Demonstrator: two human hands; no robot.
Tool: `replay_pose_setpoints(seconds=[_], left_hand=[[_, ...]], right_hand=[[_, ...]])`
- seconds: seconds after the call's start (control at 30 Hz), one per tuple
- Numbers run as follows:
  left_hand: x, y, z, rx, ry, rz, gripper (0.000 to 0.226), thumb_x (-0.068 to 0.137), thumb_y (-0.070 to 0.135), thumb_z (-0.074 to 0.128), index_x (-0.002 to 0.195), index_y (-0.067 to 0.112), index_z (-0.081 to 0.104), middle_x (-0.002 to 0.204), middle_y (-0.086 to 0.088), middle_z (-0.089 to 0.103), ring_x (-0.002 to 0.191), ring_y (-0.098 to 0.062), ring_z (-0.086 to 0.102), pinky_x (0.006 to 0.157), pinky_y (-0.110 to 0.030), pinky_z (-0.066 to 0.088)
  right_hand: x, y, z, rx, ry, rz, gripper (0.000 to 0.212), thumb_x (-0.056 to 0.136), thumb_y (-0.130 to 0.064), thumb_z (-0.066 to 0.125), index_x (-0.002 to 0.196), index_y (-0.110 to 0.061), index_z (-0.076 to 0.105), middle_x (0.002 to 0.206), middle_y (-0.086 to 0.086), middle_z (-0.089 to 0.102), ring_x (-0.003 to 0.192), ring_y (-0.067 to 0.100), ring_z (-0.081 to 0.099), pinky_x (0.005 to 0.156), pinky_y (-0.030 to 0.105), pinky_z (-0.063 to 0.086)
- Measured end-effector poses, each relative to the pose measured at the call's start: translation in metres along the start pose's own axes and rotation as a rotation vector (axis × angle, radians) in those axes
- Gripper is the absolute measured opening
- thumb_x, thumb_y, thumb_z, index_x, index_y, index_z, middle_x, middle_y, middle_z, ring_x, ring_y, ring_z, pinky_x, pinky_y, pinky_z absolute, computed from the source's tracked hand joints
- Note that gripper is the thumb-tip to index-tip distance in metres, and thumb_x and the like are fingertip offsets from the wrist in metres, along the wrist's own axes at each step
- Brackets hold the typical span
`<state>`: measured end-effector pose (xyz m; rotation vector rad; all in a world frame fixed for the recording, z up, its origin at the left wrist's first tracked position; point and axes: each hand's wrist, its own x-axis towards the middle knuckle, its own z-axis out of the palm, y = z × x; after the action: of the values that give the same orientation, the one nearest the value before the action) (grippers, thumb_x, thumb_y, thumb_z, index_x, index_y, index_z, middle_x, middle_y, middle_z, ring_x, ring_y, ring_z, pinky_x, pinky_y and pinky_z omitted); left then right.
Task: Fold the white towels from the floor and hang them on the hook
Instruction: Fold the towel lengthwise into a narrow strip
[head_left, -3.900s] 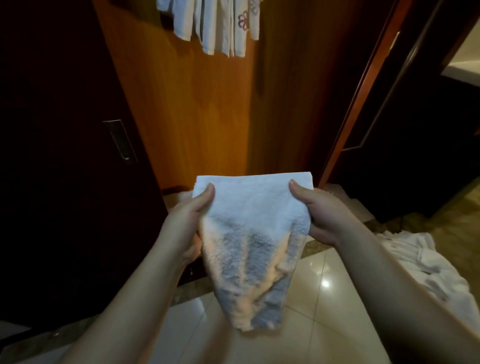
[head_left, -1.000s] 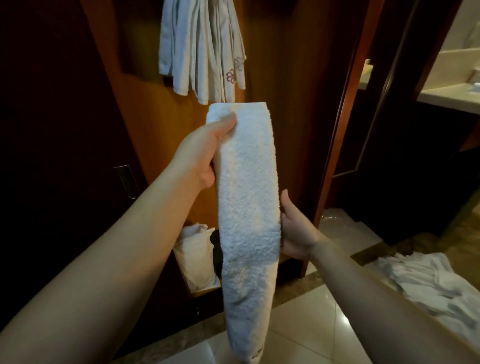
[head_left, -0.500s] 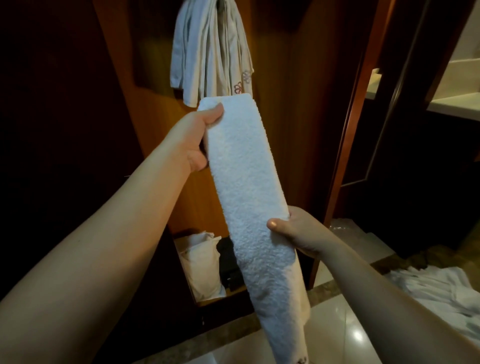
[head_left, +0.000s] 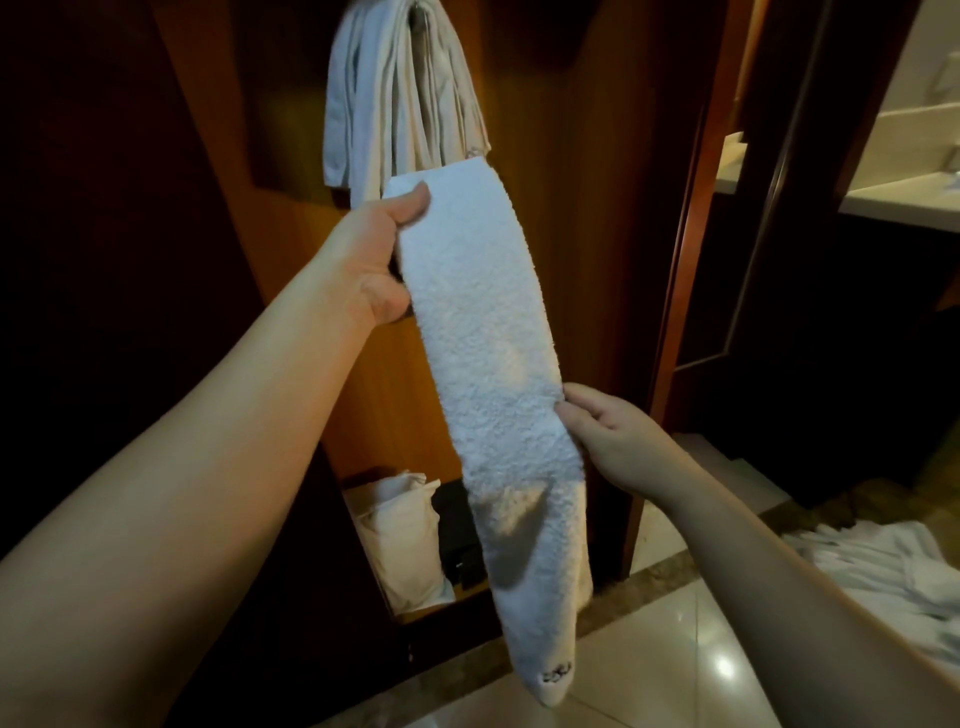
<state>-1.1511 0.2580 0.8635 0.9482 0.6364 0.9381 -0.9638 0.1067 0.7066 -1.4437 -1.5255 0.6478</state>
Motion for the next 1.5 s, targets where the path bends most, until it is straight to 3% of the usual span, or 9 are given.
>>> replay_pose_setpoints(seconds=[0.1, 0.27, 0.43, 0.67, 0.97, 1.17, 1.33, 1.43, 1.5], left_hand=[[0.002, 0.004, 0.003, -0.022, -0.019, 0.000, 0.035, 0.088, 0.012, 0.072, 0.117, 0.009, 0.052, 0.099, -0.023, 0.075, 0.089, -0.043, 0.074, 0.074, -0.063, 0.058], [0.004, 0.004, 0.012, 0.010, -0.008, -0.014, 0.025, 0.092, 0.014, 0.069, 0.110, 0.009, 0.052, 0.095, -0.021, 0.076, 0.087, -0.040, 0.075, 0.074, -0.063, 0.058], [0.019, 0.004, 0.015, 0.040, 0.072, -0.030, 0.016, 0.094, 0.013, 0.067, 0.103, 0.005, 0.057, 0.098, -0.020, 0.076, 0.091, -0.038, 0.074, 0.087, -0.061, 0.056], [0.050, -0.007, -0.010, 0.109, 0.209, -0.107, 0.022, 0.091, 0.014, 0.072, 0.103, 0.007, 0.055, 0.090, -0.020, 0.076, 0.082, -0.038, 0.075, 0.083, -0.061, 0.057], [0.085, -0.043, -0.031, 0.183, 0.361, -0.217, 0.040, 0.090, 0.021, 0.075, 0.122, 0.012, 0.053, 0.107, -0.018, 0.068, 0.092, -0.037, 0.069, 0.072, -0.055, 0.061], [0.090, -0.075, -0.052, 0.235, 0.317, -0.262, 0.034, 0.102, 0.033, 0.058, 0.121, 0.005, 0.055, 0.084, -0.014, 0.070, 0.066, -0.028, 0.070, 0.046, -0.039, 0.058], [0.083, -0.110, -0.074, 0.365, 0.076, -0.460, 0.077, 0.100, 0.063, 0.036, 0.148, 0.002, 0.042, 0.146, -0.029, 0.048, 0.119, -0.038, 0.059, 0.105, -0.048, 0.045], [0.064, -0.124, -0.063, 0.493, 0.142, -0.239, 0.065, 0.100, 0.060, 0.042, 0.139, 0.009, 0.056, 0.141, -0.025, 0.054, 0.105, -0.035, 0.064, 0.112, -0.047, 0.039], [0.038, -0.130, -0.052, 0.591, 0.149, 0.026, 0.042, 0.102, 0.056, 0.042, 0.110, 0.022, 0.065, 0.117, -0.006, 0.068, 0.100, -0.022, 0.064, 0.089, -0.036, 0.050]], right_hand=[[0.001, 0.004, 0.010, 0.275, 0.061, 0.054, 0.027, 0.095, -0.058, 0.047, 0.113, -0.055, 0.067, 0.115, -0.020, 0.071, 0.106, -0.001, 0.066, 0.095, 0.038, 0.050], [0.007, 0.013, 0.016, 0.531, -0.250, 0.250, 0.104, 0.048, -0.078, 0.083, 0.120, -0.006, 0.065, 0.117, 0.014, 0.071, 0.112, 0.030, 0.067, 0.102, 0.047, 0.051], [0.010, 0.013, 0.016, 0.443, -0.556, 0.435, 0.053, 0.072, -0.032, 0.079, 0.120, -0.017, 0.061, 0.119, 0.003, 0.071, 0.110, 0.017, 0.069, 0.099, 0.033, 0.054], [-0.003, 0.006, 0.006, 0.608, -0.571, 0.432, 0.090, 0.048, -0.061, 0.093, 0.119, -0.012, 0.065, 0.109, -0.003, 0.077, 0.104, 0.013, 0.072, 0.082, 0.021, 0.056], [-0.021, 0.027, 0.023, 0.926, -0.682, 0.505, 0.055, 0.059, -0.038, 0.095, 0.107, -0.015, 0.080, 0.114, 0.005, 0.075, 0.111, 0.021, 0.069, 0.096, 0.036, 0.053], [-0.013, 0.008, 0.014, 0.979, -0.623, 0.433, 0.050, 0.075, -0.036, 0.086, 0.119, -0.015, 0.075, 0.126, 0.007, 0.070, 0.122, 0.025, 0.063, 0.102, 0.040, 0.050], [0.008, -0.014, 0.001, 1.011, -0.364, 0.382, 0.054, 0.077, -0.048, 0.077, 0.119, -0.015, 0.075, 0.131, 0.015, 0.066, 0.123, 0.034, 0.062, 0.102, 0.047, 0.051], [0.024, -0.023, -0.005, 0.975, -0.188, 0.343, 0.050, 0.090, -0.050, 0.055, 0.120, -0.015, 0.073, 0.129, 0.014, 0.068, 0.120, 0.031, 0.064, 0.097, 0.042, 0.056], [0.033, -0.025, -0.008, 0.930, -0.087, 0.325, 0.055, 0.094, -0.053, 0.050, 0.128, -0.013, 0.064, 0.130, 0.012, 0.068, 0.121, 0.028, 0.064, 0.101, 0.042, 0.052]])
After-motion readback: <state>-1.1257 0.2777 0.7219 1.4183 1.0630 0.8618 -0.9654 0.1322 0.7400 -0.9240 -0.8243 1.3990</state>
